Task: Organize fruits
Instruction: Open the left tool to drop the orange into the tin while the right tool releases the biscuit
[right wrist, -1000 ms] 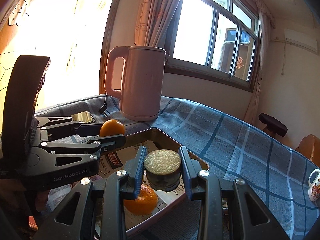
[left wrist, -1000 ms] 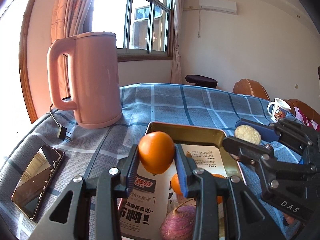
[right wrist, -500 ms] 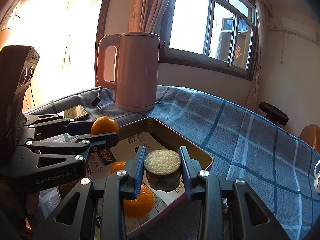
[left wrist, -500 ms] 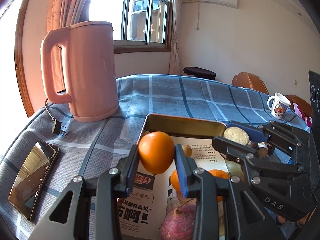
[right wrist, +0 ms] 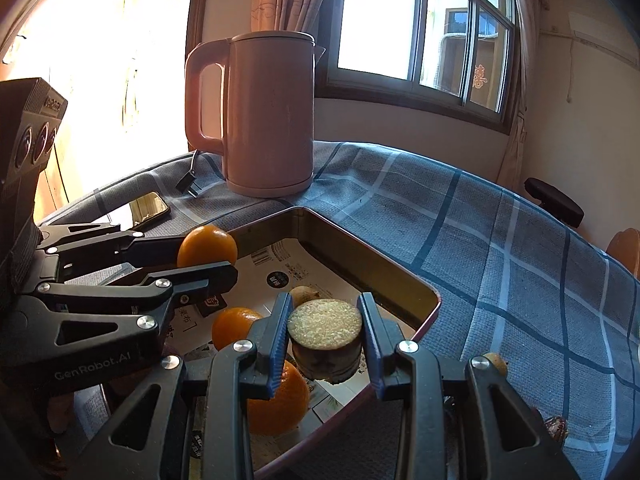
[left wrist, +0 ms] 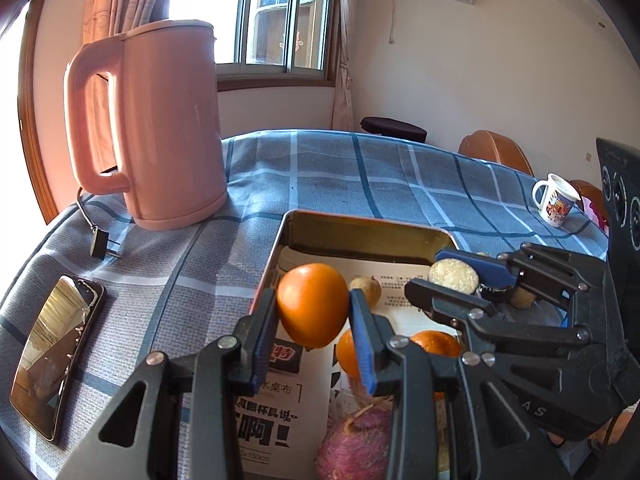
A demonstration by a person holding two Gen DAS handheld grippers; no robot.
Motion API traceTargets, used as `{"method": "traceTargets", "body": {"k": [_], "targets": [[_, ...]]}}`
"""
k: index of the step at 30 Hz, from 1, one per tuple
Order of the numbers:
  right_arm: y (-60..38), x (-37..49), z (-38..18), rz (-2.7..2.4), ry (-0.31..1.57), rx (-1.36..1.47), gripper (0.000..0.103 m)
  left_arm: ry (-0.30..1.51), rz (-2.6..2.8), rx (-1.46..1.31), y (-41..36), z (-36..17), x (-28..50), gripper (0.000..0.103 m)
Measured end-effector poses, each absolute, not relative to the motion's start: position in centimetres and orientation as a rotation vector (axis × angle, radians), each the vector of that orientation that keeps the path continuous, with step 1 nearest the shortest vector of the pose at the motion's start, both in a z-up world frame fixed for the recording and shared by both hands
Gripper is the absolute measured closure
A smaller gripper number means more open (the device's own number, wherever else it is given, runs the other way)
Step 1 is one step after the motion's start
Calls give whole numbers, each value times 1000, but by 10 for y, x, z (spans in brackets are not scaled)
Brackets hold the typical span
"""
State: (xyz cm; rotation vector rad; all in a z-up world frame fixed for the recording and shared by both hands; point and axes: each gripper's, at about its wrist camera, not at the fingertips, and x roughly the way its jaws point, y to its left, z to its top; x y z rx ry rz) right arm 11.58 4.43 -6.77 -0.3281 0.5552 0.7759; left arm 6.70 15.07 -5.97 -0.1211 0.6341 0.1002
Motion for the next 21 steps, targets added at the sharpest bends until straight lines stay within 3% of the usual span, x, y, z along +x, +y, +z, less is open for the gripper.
{"method": "traceTargets", "body": {"k": [6, 7, 8, 10, 11, 21], "targets": [[51, 118, -74, 792, 601, -357, 66, 628, 118, -113, 150, -59, 66, 60], [51, 117, -74, 786, 599, -358, 64, 622, 125, -113, 151, -58, 65, 56], [50, 117, -73, 778, 598, -357, 54, 607, 125, -120, 152, -57, 63, 53], [43, 114, -71, 776, 578, -340, 43, 565, 142, -130, 152, -53, 56, 30], [37, 111, -68, 771, 560, -335, 43, 540, 155, -132, 152, -51, 52, 27], [-89, 111, -41, 550, 457, -249, 43, 481, 129, -129, 123, -43, 46, 23]]}}
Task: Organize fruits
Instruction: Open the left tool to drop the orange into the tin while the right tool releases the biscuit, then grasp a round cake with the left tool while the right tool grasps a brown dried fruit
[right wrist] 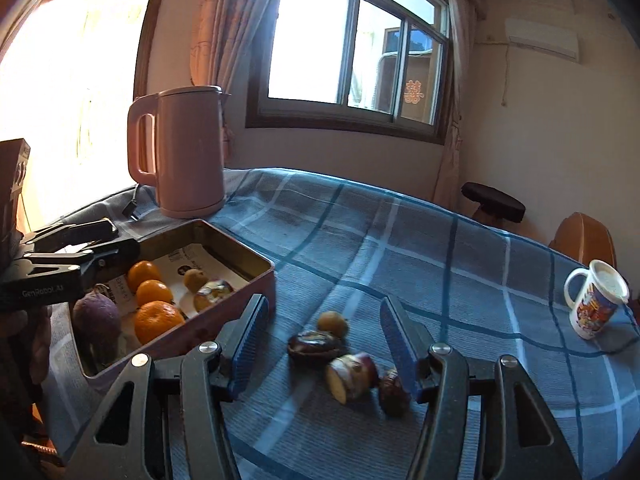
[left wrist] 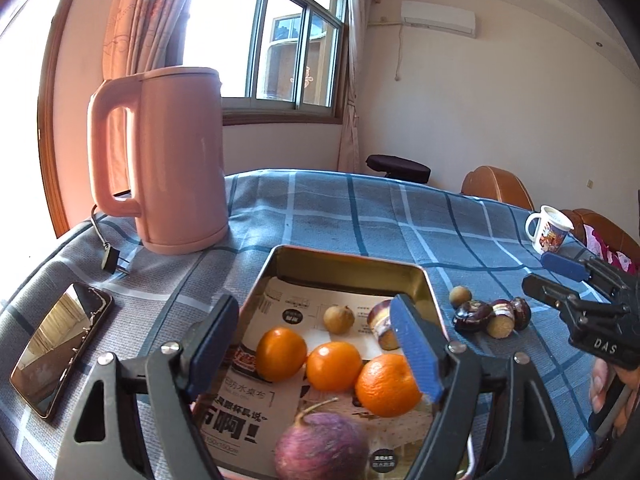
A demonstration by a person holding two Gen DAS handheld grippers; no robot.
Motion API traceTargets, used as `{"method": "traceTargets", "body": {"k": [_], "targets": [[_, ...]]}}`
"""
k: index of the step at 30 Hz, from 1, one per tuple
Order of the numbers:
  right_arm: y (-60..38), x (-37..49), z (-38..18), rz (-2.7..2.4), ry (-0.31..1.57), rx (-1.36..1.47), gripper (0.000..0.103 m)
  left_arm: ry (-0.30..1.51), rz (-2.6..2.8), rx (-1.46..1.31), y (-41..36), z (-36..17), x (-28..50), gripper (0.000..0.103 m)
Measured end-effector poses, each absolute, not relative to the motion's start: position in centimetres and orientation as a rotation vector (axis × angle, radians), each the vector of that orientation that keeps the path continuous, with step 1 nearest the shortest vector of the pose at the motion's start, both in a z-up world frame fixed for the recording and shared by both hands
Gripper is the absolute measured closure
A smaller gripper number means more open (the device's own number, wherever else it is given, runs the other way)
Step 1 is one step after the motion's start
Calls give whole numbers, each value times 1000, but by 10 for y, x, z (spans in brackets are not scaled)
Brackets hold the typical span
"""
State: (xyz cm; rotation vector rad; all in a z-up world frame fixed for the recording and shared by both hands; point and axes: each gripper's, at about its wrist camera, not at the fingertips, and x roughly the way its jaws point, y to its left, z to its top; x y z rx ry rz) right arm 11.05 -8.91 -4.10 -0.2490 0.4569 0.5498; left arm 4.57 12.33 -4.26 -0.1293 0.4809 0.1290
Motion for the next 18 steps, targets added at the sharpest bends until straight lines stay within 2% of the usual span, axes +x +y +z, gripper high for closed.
{"method": "traceTargets", "body": {"k": [4, 18], "targets": [[-124, 129, -49, 483, 519, -215, 43, 470, 87, -86, 95, -38, 47, 17], [-117, 152, -81, 494, 702, -316, 43, 499, -22, 9, 30, -42, 61, 17]]}}
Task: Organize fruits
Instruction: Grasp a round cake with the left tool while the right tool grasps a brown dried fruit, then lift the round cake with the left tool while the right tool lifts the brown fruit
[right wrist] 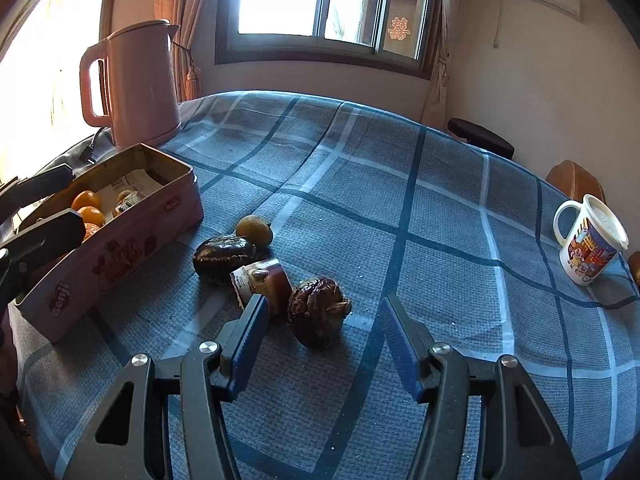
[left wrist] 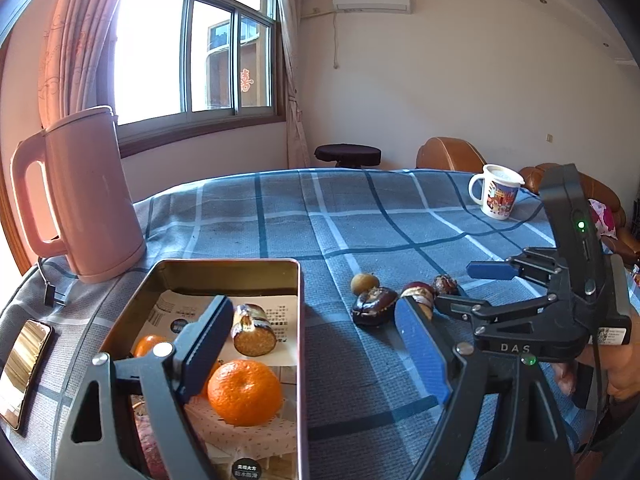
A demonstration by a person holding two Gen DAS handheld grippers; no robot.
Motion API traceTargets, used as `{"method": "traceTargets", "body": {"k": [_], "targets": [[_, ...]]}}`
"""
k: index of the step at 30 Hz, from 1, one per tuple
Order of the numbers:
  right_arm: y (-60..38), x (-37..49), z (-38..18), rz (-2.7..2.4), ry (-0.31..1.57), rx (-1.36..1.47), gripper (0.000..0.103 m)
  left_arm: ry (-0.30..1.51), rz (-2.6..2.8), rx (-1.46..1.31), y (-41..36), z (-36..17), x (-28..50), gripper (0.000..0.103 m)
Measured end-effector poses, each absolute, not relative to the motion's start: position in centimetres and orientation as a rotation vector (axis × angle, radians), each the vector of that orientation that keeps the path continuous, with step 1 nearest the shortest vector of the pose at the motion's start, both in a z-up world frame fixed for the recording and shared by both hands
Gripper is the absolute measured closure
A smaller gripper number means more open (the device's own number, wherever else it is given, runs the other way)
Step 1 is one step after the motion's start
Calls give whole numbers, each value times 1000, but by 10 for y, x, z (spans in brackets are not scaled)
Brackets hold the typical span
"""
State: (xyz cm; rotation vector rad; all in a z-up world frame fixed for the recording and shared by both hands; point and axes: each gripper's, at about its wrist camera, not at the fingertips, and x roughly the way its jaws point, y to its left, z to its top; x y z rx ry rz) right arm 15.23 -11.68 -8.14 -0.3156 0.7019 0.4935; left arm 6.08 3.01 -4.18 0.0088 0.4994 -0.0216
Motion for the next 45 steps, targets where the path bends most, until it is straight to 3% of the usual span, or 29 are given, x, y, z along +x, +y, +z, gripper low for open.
{"method": "traceTargets", "body": {"k": [3, 4, 5, 6, 8, 19, 23, 25, 35, 38, 45], "targets": [[-117, 158, -85, 500, 731, -305, 43, 503, -32, 16, 25, -42, 62, 16], [-119, 161, -86, 512, 746, -291, 48, 506, -35, 20, 24, -42, 62, 16], [-120, 163, -88, 528, 765, -278, 60, 509, -42, 23, 22, -42, 63, 16], [-121, 166, -91, 542, 787, -270, 65, 513, -52, 30, 19, -42, 64, 15], [-121, 167, -91, 550, 796, -261, 69, 516, -63, 47, 12, -43, 65, 15], [-147, 162, -78, 449, 718, -176, 69, 592, -152, 129, -39, -52, 103, 19], [-164, 164, -74, 413, 700, -127, 69, 651, -181, 192, -61, -58, 128, 38], [-172, 164, -72, 399, 692, -101, 69, 688, -190, 214, -68, -64, 140, 55], [-181, 164, -70, 388, 675, -75, 69, 777, -190, 338, -88, -84, 156, 55], [-181, 164, -70, 386, 676, -74, 69, 771, -185, 324, -84, -82, 155, 67], [-182, 162, -69, 374, 656, -76, 69, 730, -263, 174, -71, -70, 143, 68]]}}
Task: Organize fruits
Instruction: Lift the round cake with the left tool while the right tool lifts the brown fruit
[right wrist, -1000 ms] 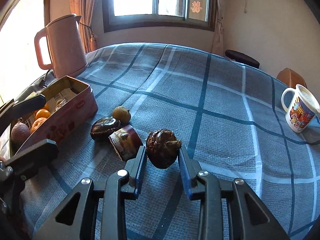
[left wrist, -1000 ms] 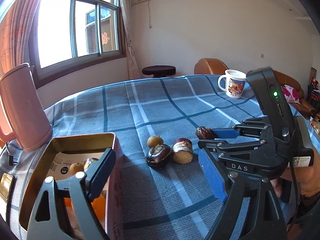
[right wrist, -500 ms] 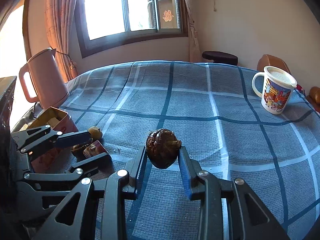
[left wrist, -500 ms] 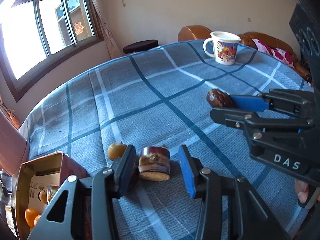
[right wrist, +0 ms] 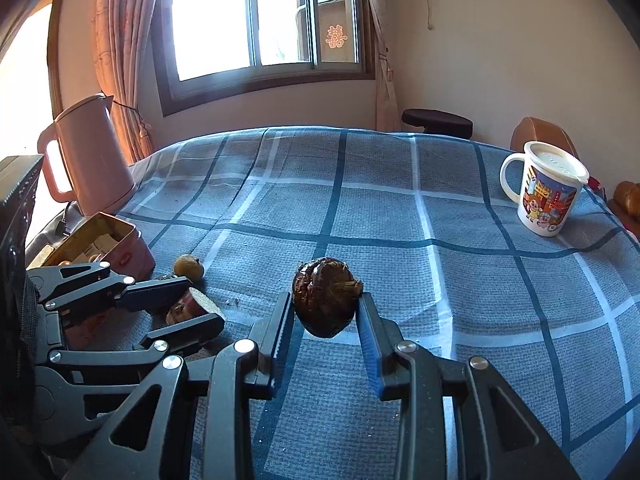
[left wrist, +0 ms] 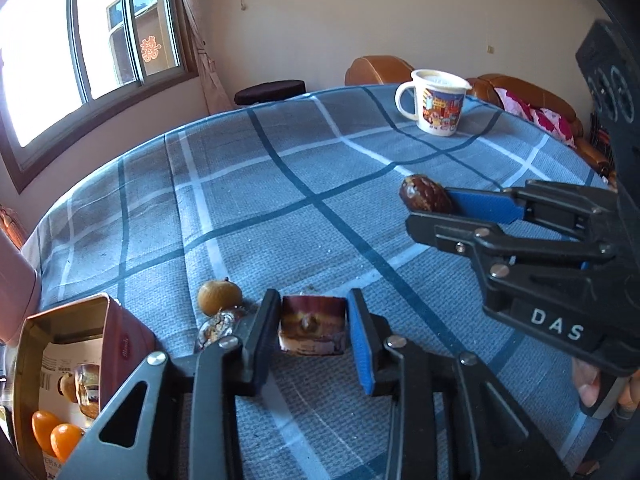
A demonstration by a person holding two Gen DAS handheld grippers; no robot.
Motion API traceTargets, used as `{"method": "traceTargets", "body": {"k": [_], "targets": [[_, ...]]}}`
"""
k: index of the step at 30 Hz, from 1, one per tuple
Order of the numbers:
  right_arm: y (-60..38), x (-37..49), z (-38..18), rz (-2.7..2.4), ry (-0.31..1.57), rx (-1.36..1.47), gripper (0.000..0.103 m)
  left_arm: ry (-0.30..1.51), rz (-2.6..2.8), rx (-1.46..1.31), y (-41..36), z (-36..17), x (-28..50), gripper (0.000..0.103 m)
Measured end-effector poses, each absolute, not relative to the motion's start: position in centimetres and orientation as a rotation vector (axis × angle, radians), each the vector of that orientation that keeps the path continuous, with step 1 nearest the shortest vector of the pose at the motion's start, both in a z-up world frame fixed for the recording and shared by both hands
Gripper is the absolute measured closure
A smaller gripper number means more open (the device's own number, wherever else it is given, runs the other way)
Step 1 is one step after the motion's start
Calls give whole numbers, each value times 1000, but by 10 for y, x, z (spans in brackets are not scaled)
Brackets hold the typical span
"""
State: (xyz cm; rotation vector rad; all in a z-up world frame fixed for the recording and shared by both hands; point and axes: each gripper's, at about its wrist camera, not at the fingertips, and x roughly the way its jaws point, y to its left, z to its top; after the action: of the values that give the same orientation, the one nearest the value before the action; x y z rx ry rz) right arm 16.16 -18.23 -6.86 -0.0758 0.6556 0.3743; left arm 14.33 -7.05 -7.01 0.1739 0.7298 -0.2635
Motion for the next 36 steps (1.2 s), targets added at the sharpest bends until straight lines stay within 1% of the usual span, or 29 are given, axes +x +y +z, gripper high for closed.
{"method": "traceTargets", "body": {"k": [6, 15, 17, 19, 23, 24, 25, 36], "targets": [[-184, 158, -65, 380, 628, -73, 69, 655, -283, 108, -63, -60, 127, 68], [-182, 158, -66, 379, 624, -78, 69, 738, -277, 120, -65, -71, 138, 68], [-183, 157, -65, 381, 621, -75, 69, 740, -273, 126, -66, -72, 138, 66], [-183, 157, -66, 383, 621, -75, 69, 773, -270, 142, -69, -76, 142, 57], [-183, 156, -65, 384, 617, -76, 69, 811, -275, 139, -70, -80, 147, 60], [-183, 156, -65, 385, 617, -76, 69, 806, -272, 136, -69, -79, 147, 66], [-183, 156, -65, 385, 617, -76, 69, 800, -273, 131, -68, -78, 146, 67], [-185, 149, -60, 399, 576, -68, 69, 652, -267, 99, -59, -59, 125, 67]]}}
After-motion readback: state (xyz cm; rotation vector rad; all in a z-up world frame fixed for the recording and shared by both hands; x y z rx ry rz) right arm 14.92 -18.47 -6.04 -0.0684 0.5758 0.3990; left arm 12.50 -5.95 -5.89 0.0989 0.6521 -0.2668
